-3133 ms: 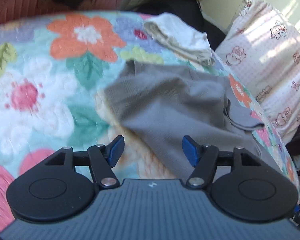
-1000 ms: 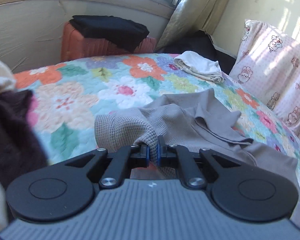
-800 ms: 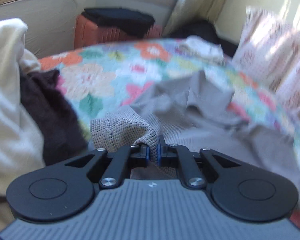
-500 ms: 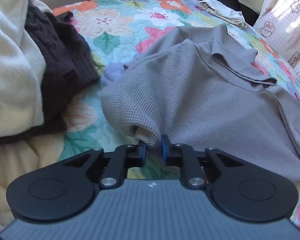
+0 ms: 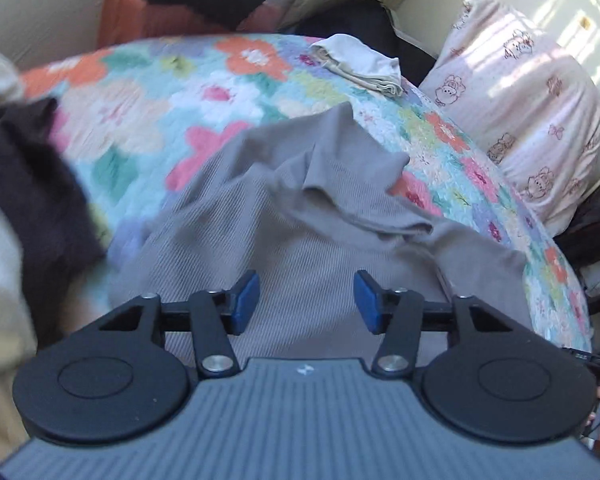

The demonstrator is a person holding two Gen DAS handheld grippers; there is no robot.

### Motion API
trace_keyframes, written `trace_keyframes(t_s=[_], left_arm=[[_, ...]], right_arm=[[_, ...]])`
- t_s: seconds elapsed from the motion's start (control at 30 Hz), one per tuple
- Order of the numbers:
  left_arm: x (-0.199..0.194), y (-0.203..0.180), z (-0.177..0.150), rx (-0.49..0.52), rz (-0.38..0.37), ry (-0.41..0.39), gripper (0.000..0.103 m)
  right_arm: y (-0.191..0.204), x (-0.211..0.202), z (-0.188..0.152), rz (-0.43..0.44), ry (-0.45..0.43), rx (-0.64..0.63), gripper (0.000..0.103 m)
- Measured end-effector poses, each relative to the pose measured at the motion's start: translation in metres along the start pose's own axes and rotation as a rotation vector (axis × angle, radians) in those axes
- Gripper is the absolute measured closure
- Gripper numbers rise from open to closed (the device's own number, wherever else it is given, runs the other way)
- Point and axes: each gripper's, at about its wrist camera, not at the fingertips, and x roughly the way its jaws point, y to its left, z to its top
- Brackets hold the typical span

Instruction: Fold clothes

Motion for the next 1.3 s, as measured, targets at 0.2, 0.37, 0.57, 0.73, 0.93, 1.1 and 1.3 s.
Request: trace_keyframes(t_s=[0.2, 0.37, 0.57, 0.73, 0.93, 1.1, 1.3], left_arm=[[0.080, -0.015, 0.044, 0.115, 0.020, -0.001, 0.051], [0.134, -0.014, 0.067, 0.156, 0.036, 0.021, 0.050], [0.173, -0.008, 0.080, 0.086, -0.034, 0.120, 0.045], [0.187, -0.016, 0.081, 0.117, -0.015, 0.115, 0.045], [0.196, -0.022, 0.081, 0.168, 0.030, 0.088, 0.041], [0.183, -0.040, 0.072, 0.284, 0.009, 0.030, 0.100], [0.149, -0.054, 0.065, 0.372, 0.066, -0.134, 0.100]], right_arm=[[0.019, 0.019, 0.025, -0.024, -0.025, -0.094, 0.090], [0.034, 0.045, 0.056, -0.019, -0.029, -0.196, 0.091], [0.036, 0.069, 0.066, -0.019, 0.020, -0.197, 0.091], [0.033, 0.078, 0.063, -0.017, 0.051, -0.194, 0.090], [0.030, 0.073, 0.065, -0.042, 0.052, -0.215, 0.072], [0.030, 0.054, 0.076, -0.061, 0.009, -0.212, 0.061], [0.057, 0.038, 0.094, -0.083, -0.054, -0.290, 0.054]])
